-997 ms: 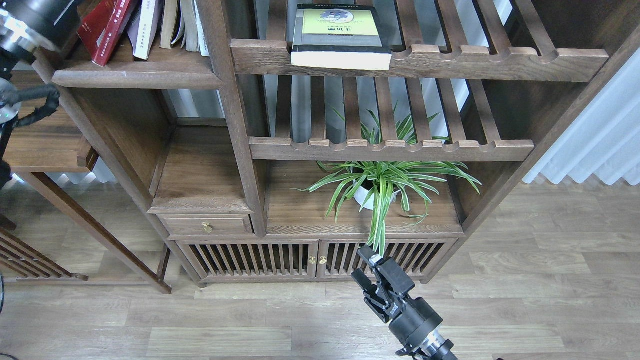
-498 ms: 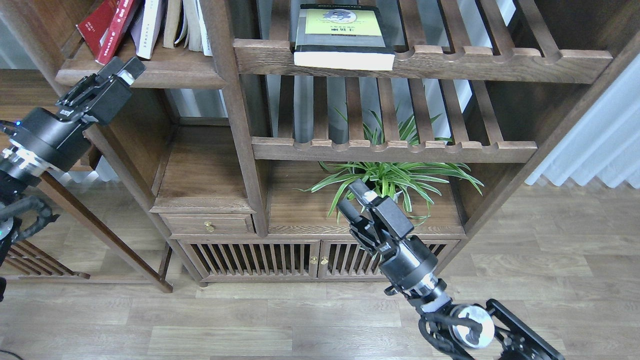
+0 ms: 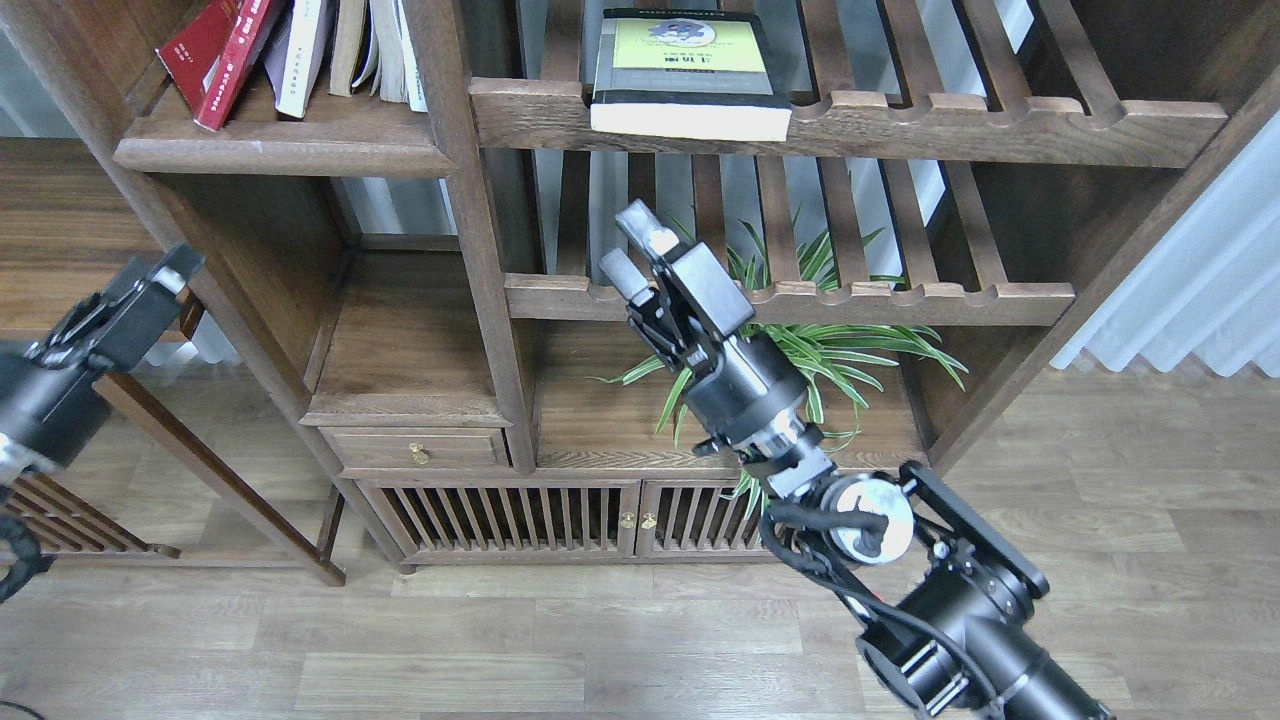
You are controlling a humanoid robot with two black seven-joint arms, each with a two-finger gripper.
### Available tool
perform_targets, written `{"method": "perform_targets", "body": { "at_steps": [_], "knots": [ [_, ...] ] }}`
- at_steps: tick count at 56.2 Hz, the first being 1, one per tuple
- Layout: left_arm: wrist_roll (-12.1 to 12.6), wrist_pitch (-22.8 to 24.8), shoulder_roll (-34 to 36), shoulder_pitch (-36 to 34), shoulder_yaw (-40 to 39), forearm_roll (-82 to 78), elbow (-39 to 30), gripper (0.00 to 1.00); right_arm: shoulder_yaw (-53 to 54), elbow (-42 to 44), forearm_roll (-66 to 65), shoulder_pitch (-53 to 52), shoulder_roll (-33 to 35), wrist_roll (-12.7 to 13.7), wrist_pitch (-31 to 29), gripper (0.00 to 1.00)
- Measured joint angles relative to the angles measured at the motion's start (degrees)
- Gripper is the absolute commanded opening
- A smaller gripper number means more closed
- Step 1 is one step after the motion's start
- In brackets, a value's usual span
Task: Organize books on shelf
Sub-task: 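Reach the right gripper up to the white book on the top shelf, then grasp the white book and pull it down off the top shelf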
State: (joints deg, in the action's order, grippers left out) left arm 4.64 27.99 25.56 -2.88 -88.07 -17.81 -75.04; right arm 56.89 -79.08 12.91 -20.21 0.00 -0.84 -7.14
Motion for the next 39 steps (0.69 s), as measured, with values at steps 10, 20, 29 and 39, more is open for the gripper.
{"method": "perform_targets", "body": {
  "at_steps": [10, 20, 29, 39],
  "knots": [
    [-0.1, 0.0, -1.1, 1.0, -0.9, 0.1, 1.5, 0.99, 2.3, 0.8, 0.0, -3.6, 0.0, -3.1, 4.9, 0.98],
    [-0.1, 0.0, -2.5, 1.1, -1.0, 0.1, 3.3, 0.99, 4.1, 0.9, 0.0, -7.3, 0.0, -3.8, 5.6, 0.98],
    [0.0, 0.0, -3.2, 1.1, -0.7, 0.1, 3.7, 0.99, 5.4, 1.6, 0.0, -8.0, 0.0, -4.6, 6.9, 0.88],
    [0.0, 0.0, -3.2, 1.1, -0.6, 0.0, 4.2, 1.0, 6.9, 1.7, 0.6, -8.0, 0.0, -6.5, 7.5, 0.74]
  ]
}}
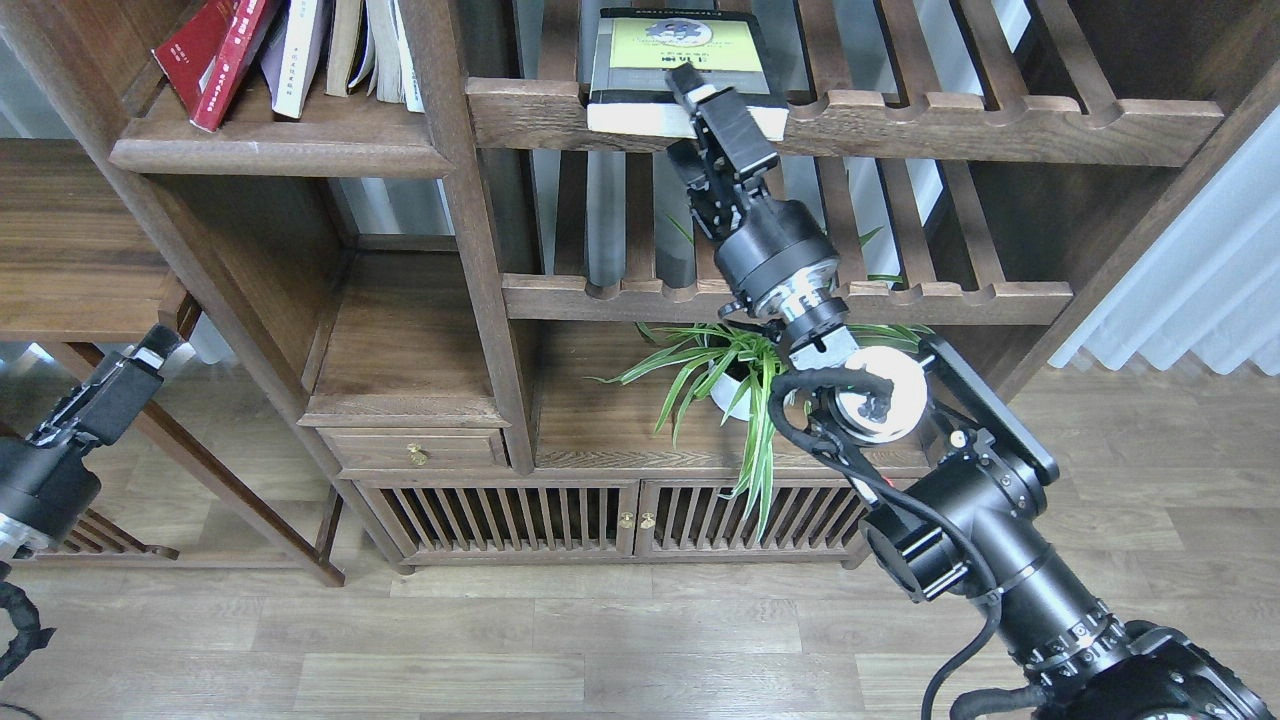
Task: Organize books on shelf
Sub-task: 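Grasp the white book and pull it down off the top shelf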
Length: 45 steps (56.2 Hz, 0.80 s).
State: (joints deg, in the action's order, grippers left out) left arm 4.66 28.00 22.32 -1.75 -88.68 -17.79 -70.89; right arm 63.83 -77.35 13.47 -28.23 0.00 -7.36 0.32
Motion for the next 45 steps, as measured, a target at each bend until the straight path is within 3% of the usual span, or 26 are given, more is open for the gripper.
{"method": "perform_targets", "body": {
  "at_steps": [17, 23, 24, 26, 45],
  "knots": [
    [0.0, 0.0, 0.0, 0.0, -0.1, 0.0, 1.4, 1.0, 0.2, 0.0, 0.5, 0.4, 0.0, -0.5, 0.0, 0.45],
    [0.0, 0.0, 0.0, -0.1, -0.5, 0.0, 2.1, 1.0, 0.2, -0.1, 0.5, 0.8, 0.0, -0.8, -0.3, 0.24],
    [0.0, 0.0, 0.0, -0.1, -0.5, 0.0, 2.2, 1.0, 0.2, -0.1, 0.5, 0.9, 0.0, -0.8, -0.4, 0.12],
    [0.0, 0.0, 0.1, -0.1, -0.7, 0.0, 2.3, 1.0, 0.2, -0.1, 0.5, 1.4, 0.0, -0.8, -1.2, 0.09],
    [0.0, 0.0, 0.1, 0.7, -0.8, -0.1, 3.5, 1.0, -3.2, -3.7, 1.0, 5.1, 0.0, 0.2, -9.7, 0.06]
  ]
}}
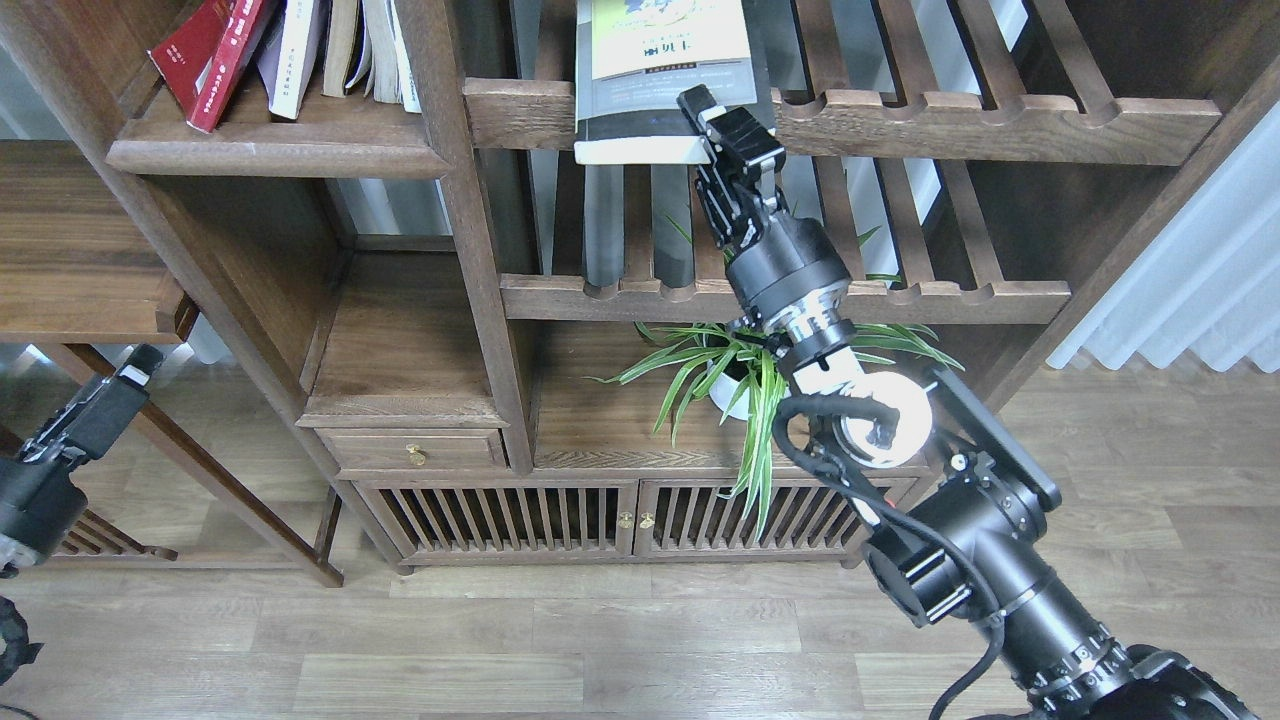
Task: Organize books on shelf
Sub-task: 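Grasp the white book and pull it down off the top shelf, then lower the white book and bring the left gripper up toward it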
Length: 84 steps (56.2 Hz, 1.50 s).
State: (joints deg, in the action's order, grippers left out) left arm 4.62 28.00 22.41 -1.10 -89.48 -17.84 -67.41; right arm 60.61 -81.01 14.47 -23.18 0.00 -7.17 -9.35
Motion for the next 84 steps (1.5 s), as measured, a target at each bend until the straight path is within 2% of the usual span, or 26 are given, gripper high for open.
{"method": "perform_targets", "body": {
  "at_steps": [9, 21, 26, 32, 44, 52, 53, 57, 67, 84],
  "knots": [
    [-0.1, 0.0, -0.9, 2.7, 0.5, 0.1, 0.1, 1.0, -2.7, -5.3, 0.9, 6.6, 0.0, 0.9, -4.1, 0.06],
    [0.0, 0.0, -5.2, 10.1, 2.1, 0.4, 0.6, 1.0, -5.3, -9.7, 1.0, 19.8, 0.0, 6.2, -15.1, 0.06],
    [0.1, 0.0, -7.8, 13.0, 3.4, 0.7, 1.7, 1.0, -7.0, -10.0, 1.0, 24.3, 0.9, 8.2, -17.8, 0.07],
    [-0.1, 0.0, -11.4, 16.2, 5.1, 4.1, 4.3, 1.0, -8.4, -10.0, 0.8, 30.9, 2.2, 11.4, -18.6, 0.12],
    [0.3, 0.0, -12.7, 16.7, 12.5, 15.7, 7.0, 1.0, -11.2, -8.4, 1.6, 32.7, 6.4, 12.9, -18.7, 0.13],
    [0.2, 0.0, -12.1, 16.4, 17.4, 23.3, 7.0, 1.0, -12.0, -3.9, 3.6, 31.6, 4.5, 16.3, -18.7, 0.13],
    [0.1, 0.0, -11.7, 16.3, 18.3, 25.4, 6.6, 1.0, -12.0, -1.9, 3.9, 31.1, 4.0, 17.6, -18.7, 0.13],
    [0.1, 0.0, -10.8, 16.2, 19.0, 27.5, 5.5, 1.0, -12.0, 0.6, 4.1, 30.5, 3.8, 18.9, -18.7, 0.14],
    [0.1, 0.0, -7.9, 14.9, 21.8, 33.5, 2.3, 1.0, -12.2, 5.0, 5.3, 29.7, 3.5, 21.1, -18.6, 0.16],
    [-0.1, 0.0, -5.8, 8.3, 25.4, 42.0, -0.5, 1.0, -12.6, 7.6, 6.8, 29.7, 2.1, 23.9, -18.6, 0.18]
  ]
}}
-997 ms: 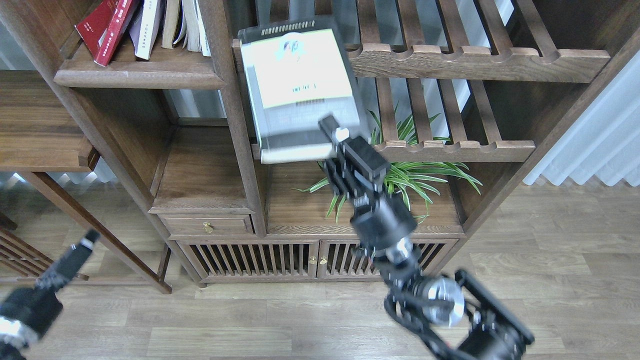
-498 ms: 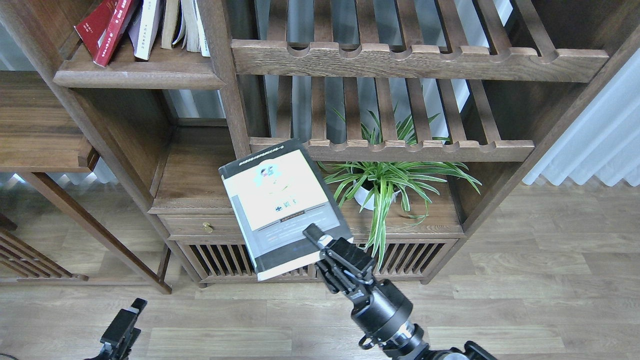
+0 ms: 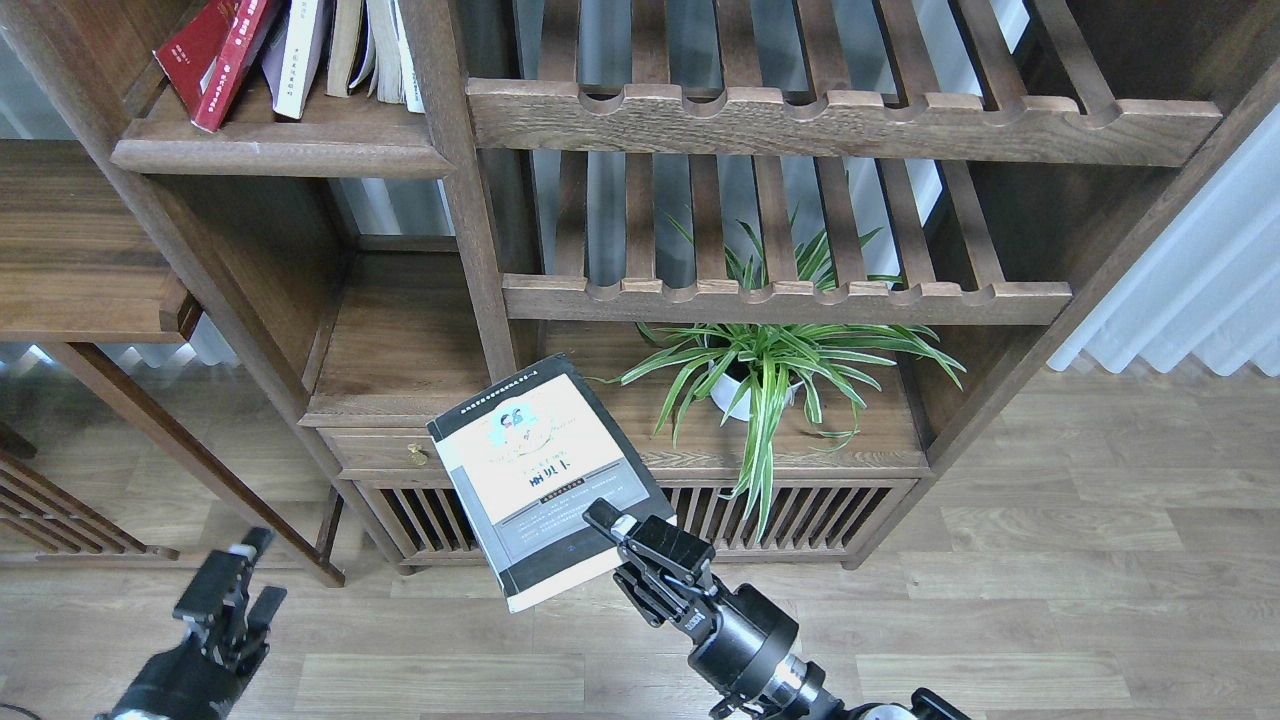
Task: Organize books on shelf
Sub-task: 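Lower the white book and bring the left gripper up toward it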
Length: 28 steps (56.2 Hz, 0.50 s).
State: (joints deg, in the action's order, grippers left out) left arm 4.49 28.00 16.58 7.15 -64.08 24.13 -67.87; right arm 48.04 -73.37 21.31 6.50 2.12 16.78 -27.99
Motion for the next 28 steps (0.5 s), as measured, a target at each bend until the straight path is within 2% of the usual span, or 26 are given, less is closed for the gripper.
{"method": "perform_targets", "body": {
  "at_steps": [19, 28],
  "knots": [
    [0.0, 0.0, -0.1, -5.0, 7.5, 0.1, -3.0, 1.0, -1.3, 0.5, 0.1, 0.1, -2.1, 1.5, 0.0, 0.24],
    [0.1, 0.0, -0.9, -10.2, 3.7, 0.0, -1.7, 1.0, -1.3, 0.5, 0.1, 0.0, -2.1, 1.6, 0.0, 0.24]
  ]
}}
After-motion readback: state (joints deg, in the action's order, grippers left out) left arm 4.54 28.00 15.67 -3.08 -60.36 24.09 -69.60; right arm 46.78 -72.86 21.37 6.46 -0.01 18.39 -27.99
